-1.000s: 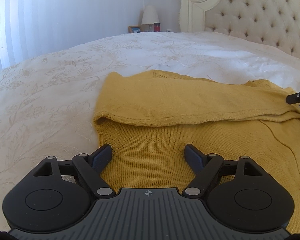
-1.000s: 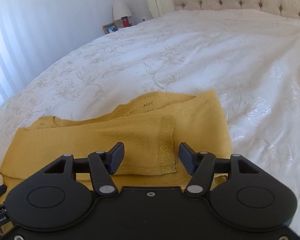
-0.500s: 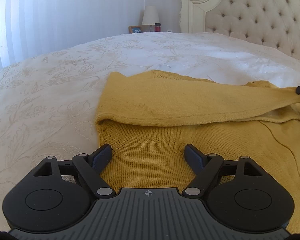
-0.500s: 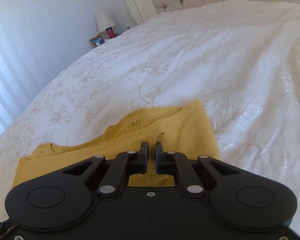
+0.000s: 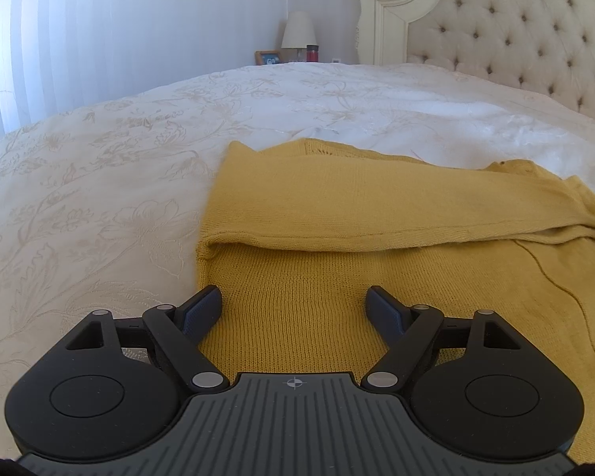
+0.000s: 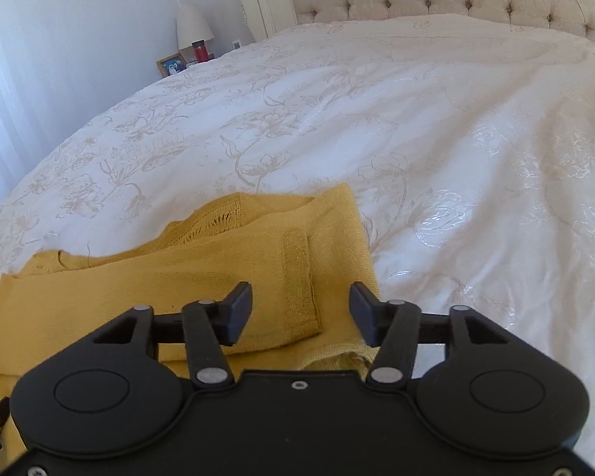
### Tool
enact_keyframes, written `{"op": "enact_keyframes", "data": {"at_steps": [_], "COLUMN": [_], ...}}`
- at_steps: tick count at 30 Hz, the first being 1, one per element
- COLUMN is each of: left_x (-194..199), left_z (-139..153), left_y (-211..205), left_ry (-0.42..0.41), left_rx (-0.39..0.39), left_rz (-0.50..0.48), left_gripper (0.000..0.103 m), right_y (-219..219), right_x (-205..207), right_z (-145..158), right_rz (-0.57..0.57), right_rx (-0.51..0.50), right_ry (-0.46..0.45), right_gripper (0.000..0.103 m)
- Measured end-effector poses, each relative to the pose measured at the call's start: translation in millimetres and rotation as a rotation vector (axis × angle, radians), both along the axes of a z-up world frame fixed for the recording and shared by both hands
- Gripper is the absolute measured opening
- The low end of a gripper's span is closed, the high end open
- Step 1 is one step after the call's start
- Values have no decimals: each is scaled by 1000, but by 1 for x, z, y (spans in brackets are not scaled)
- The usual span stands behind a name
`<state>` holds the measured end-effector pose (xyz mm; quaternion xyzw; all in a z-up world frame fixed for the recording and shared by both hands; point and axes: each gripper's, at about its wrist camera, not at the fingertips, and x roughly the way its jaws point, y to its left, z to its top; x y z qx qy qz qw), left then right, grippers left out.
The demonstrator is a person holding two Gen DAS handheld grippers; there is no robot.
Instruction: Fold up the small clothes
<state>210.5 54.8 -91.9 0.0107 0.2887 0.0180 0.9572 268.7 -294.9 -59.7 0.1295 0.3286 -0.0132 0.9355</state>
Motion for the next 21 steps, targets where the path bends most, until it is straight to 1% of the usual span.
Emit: {"op": "enact_keyframes", "data": {"at_steps": [2, 4, 7, 10, 12, 14, 17, 19, 21], "left_x": [0, 1, 2, 3, 2, -4, -22, -37, -55], "left_z": [0, 1, 2, 4, 7, 11, 19, 22, 24], "left_y": [0, 0, 1, -1, -4, -6, -6, -5, 0], "left_ry": [3, 7, 15, 29, 51, 83, 144, 179, 223], "left_rx": [3, 6, 1, 18, 41, 57, 50, 61, 49], "left_rz": [0, -1, -5, -5, -3, -8, -28, -39, -51], "left_gripper": [80, 80, 80, 80, 80, 80, 80, 81, 82], "right_y": [2, 3, 2, 3, 3, 2, 0, -1, -2], "right_x": [-22, -41, -77, -107, -126, -144, -163, -172, -179], "right_z": [8, 10, 9, 5, 1, -4, -10, -11, -11], "right_rz": [25, 53, 74, 77, 69, 71, 60, 58, 63], "right_rx": [-17, 3, 33, 27, 18, 30, 35, 38, 51], "right_ry": [-2, 14, 51, 88, 119, 162, 209, 225, 241], "right_gripper": [67, 69, 69, 69, 69, 69, 69, 69, 69]}}
